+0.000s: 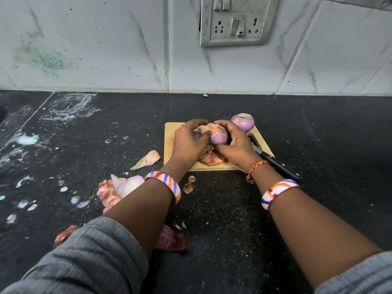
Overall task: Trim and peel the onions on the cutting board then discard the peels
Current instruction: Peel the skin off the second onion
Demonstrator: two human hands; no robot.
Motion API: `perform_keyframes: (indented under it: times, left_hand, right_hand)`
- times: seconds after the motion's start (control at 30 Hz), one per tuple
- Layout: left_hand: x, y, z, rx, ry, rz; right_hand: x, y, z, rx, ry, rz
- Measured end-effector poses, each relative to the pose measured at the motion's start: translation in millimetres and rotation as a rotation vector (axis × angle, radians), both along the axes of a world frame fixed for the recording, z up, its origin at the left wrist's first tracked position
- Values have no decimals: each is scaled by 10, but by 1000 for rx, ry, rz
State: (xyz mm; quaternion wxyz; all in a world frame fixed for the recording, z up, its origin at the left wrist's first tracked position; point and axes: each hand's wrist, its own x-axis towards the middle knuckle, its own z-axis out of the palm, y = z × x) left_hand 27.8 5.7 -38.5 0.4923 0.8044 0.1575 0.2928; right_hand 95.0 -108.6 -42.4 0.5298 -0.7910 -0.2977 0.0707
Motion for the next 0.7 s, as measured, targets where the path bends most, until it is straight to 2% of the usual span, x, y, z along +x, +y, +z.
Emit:
perform_keyframes:
  times: [0.13, 0.27, 0.5, 0.6, 0.7]
  left_hand:
    - [-14, -24, 29, 27, 65, -38]
    - [-45, -29, 38, 33, 29, 12]
    - [-17, 36, 10, -37, 9, 125]
    - [2, 52, 1, -115, 16, 85]
    - [-6, 25, 30, -179, 39, -57]
  right_hand:
    - [2, -47, 47, -23, -11, 38]
    - [-22, -47, 54, -37, -60, 56]
    - [-4, -60, 39, 61, 78, 72]
    - [20, -69, 33, 117, 125, 39]
    - [31, -71, 33, 172, 185, 37]
